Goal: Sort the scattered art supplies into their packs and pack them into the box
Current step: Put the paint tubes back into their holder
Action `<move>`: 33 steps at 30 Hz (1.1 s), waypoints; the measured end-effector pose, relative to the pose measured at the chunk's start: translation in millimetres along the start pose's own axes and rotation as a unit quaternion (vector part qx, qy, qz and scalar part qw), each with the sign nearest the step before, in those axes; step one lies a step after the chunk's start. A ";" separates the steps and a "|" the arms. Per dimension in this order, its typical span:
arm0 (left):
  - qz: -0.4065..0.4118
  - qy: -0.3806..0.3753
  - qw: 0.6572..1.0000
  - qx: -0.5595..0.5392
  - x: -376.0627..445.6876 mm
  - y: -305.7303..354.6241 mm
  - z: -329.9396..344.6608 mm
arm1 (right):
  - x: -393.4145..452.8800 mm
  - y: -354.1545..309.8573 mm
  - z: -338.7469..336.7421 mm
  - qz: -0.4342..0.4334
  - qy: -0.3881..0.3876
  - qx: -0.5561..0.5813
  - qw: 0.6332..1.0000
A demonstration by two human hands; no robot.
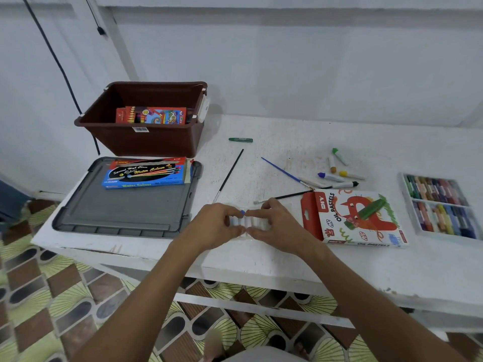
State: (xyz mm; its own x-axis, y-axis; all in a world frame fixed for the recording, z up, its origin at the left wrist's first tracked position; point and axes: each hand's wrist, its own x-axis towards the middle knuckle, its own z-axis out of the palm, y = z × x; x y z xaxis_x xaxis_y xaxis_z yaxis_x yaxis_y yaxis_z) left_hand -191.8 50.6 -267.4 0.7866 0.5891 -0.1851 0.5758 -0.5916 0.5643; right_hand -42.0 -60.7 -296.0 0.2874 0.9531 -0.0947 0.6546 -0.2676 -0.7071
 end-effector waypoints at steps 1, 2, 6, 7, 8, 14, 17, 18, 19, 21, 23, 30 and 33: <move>-0.003 -0.001 1.000 -0.010 1.9 -0.6 -1.0 | -0.6 0.2 -3.2 -0.002 -0.002 0.012 1.000; -0.006 0.000 1.000 -0.020 4.8 -0.4 -2.3 | -1.4 0.1 -7.4 -0.003 -0.003 0.025 1.000; -0.011 0.015 0.999 -0.043 25.8 11.8 -8.9 | -4.3 3.6 -32.6 0.008 0.029 0.045 0.999; -0.007 0.016 0.999 -0.043 33.1 17.4 -10.0 | -4.4 7.3 -40.9 0.012 0.043 0.037 0.998; 0.000 0.016 0.999 -0.045 41.1 23.7 -10.5 | -4.5 11.5 -50.4 0.018 0.057 0.029 0.998; 0.075 0.003 0.997 -0.019 103.4 73.9 -1.4 | -10.8 63.4 -116.5 0.095 0.179 -0.007 0.979; 0.109 -0.010 0.994 0.011 138.7 98.3 7.2 | -15.3 89.2 -146.3 0.132 0.198 -0.065 0.969; 0.116 -0.018 0.993 0.026 149.1 105.8 10.1 | -15.7 96.9 -154.4 0.146 0.196 -0.078 0.966; 0.122 -0.026 0.991 0.041 158.4 112.4 13.0 | -15.4 104.4 -161.0 0.163 0.192 -0.088 0.964; 0.131 -0.042 0.989 0.062 174.0 123.9 18.7 | -13.7 116.3 -170.4 0.189 0.174 -0.105 0.961; 0.140 -0.058 0.985 0.085 185.8 133.6 25.6 | -11.9 124.6 -174.7 0.204 0.150 -0.118 0.960; 0.133 -0.101 0.978 0.122 203.9 147.6 54.0 | -2.2 129.8 -181.6 0.201 0.082 -0.124 0.968; 0.134 -0.092 0.980 0.116 202.7 147.3 58.5 | 1.9 129.1 -184.8 0.192 0.052 -0.132 0.971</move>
State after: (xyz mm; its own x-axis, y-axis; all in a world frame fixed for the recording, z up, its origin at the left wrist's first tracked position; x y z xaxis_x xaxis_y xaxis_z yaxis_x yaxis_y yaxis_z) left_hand 65.4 50.7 -268.9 0.9310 0.2990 -0.2095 0.3617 -0.8332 0.4182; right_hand 172.3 -119.6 -257.9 0.6065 0.7595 -0.2353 0.6366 -0.6411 -0.4285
